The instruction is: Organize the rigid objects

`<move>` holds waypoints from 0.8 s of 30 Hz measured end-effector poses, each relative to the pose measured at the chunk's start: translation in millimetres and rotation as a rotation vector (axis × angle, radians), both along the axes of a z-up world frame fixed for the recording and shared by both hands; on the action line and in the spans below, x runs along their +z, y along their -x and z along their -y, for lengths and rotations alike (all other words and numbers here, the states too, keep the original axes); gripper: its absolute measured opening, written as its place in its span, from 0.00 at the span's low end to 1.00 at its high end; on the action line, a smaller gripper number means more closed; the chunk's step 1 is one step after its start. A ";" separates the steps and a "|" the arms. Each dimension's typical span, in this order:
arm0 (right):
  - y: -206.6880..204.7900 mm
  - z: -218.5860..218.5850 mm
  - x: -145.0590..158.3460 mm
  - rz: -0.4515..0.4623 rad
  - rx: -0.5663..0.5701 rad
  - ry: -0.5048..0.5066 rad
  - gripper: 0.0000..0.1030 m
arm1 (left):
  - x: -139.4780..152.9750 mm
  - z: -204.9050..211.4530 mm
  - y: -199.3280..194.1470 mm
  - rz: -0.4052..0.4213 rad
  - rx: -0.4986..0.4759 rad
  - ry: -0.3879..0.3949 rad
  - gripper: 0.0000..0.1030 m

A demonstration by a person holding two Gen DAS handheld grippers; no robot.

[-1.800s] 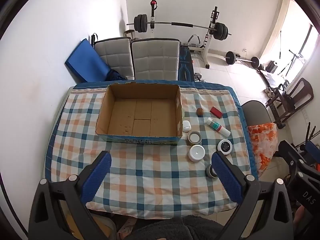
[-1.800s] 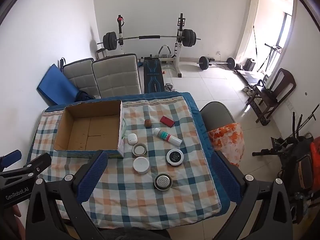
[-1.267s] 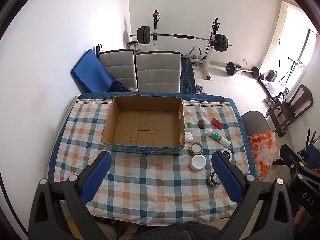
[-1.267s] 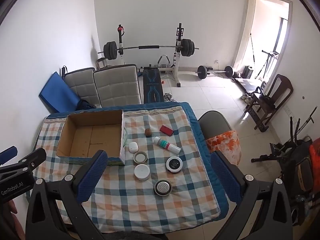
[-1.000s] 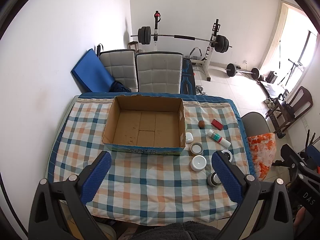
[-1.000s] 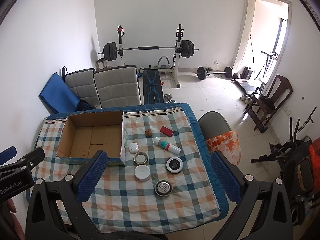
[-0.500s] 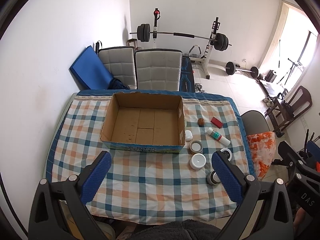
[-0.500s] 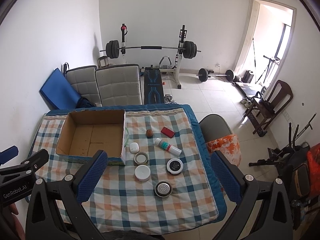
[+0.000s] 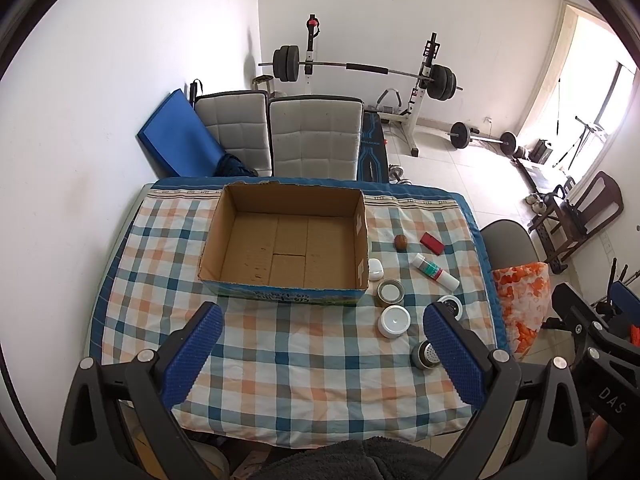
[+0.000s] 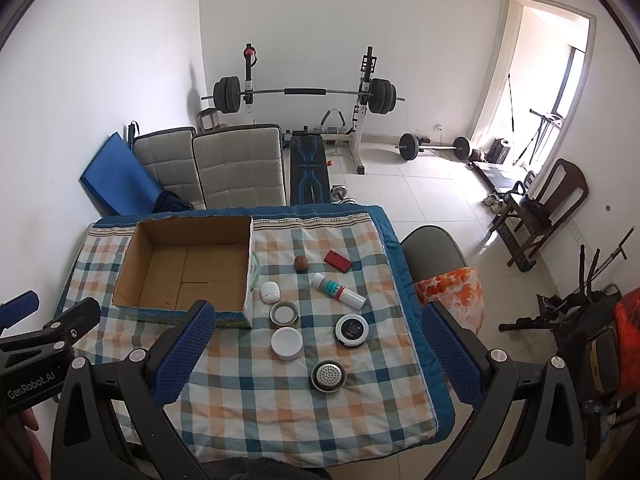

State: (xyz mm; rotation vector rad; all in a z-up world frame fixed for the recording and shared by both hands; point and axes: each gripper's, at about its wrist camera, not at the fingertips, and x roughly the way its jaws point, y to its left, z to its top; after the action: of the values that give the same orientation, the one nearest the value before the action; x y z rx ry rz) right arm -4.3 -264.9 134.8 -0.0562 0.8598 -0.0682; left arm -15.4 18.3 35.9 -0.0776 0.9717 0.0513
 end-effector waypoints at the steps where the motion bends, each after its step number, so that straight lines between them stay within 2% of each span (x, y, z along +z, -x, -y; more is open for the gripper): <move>1: 0.7 -0.8 -3.3 0.000 0.002 0.000 1.00 | -0.2 0.4 0.2 0.000 -0.001 -0.001 1.00; 24: -4.2 -1.2 1.7 0.000 0.000 0.006 1.00 | 1.1 5.2 -2.1 0.006 -0.007 0.000 1.00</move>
State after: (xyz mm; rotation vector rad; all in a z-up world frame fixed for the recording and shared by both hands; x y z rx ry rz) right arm -0.1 -263.8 136.6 -0.0616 0.8599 -0.0703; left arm -13.3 13.1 37.0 -0.0742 0.9655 0.0450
